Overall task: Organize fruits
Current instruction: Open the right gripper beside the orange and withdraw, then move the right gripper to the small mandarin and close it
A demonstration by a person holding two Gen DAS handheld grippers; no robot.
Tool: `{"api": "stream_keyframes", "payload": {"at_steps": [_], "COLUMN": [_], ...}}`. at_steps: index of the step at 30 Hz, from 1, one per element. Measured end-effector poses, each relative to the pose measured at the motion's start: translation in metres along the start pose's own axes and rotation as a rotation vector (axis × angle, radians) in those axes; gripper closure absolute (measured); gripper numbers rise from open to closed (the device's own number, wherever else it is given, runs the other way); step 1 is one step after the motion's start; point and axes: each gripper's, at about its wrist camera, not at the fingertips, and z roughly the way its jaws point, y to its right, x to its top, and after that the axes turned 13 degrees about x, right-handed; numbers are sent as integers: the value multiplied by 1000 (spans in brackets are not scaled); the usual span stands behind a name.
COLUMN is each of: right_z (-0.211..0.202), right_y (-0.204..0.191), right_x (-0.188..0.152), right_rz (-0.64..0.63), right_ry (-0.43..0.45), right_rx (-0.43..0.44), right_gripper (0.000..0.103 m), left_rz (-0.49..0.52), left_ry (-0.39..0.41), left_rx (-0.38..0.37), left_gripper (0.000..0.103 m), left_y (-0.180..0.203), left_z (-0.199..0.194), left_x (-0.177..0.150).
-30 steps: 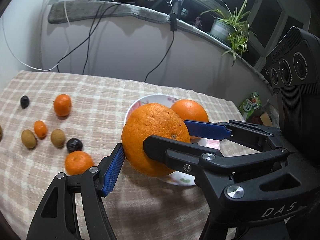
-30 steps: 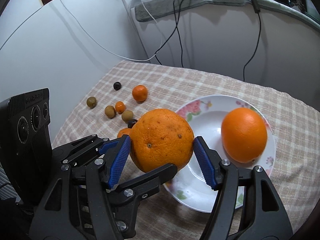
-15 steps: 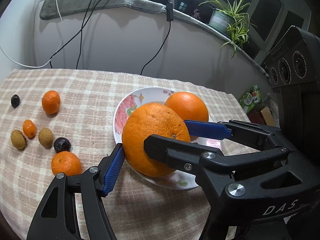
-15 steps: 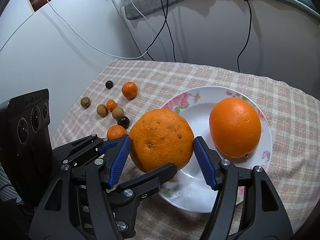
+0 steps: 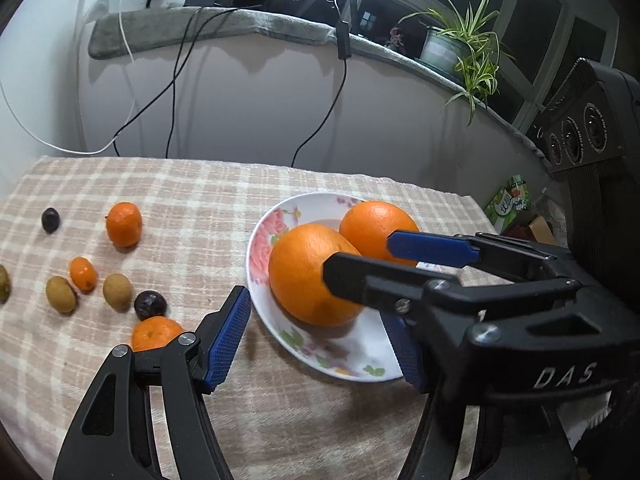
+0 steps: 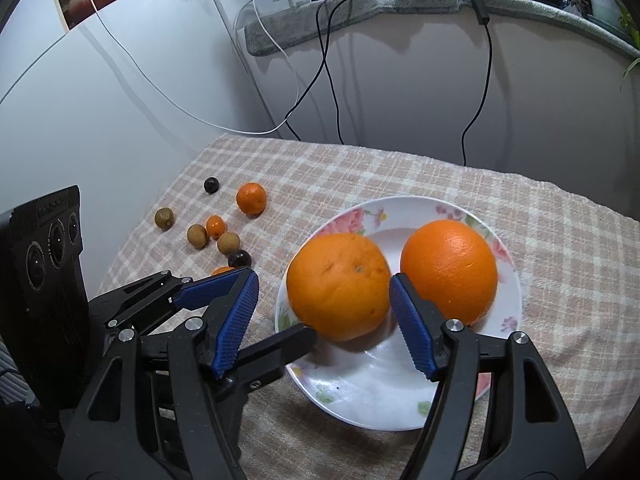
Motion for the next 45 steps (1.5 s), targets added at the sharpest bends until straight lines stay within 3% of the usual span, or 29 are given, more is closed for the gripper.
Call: {"api": "stream_keyframes", "payload": {"at_steps": [17,30,39,45], "right_z": [-25,-14,8,30], "right_y": [-12,-48,-71,-78], "right_x": [-13,-20,-29,-32], "right_rz": [-22,-106,-157,-155], "right_ry": [94,50,-3,-43], "right_rx": [-48,-9,37,64], "right_gripper": [32,32,32,42], "left_rz": [-9,-77,-113,-131], "left_ry": [54,65,52,51], "left_rx": [54,153,185,209], "left_gripper": [36,37,46,50], "left_y": [-27,-88,-119,-138], "left_z": [-26,-49,-54,-56], "left_x": [-11,-32,-47,-49]}}
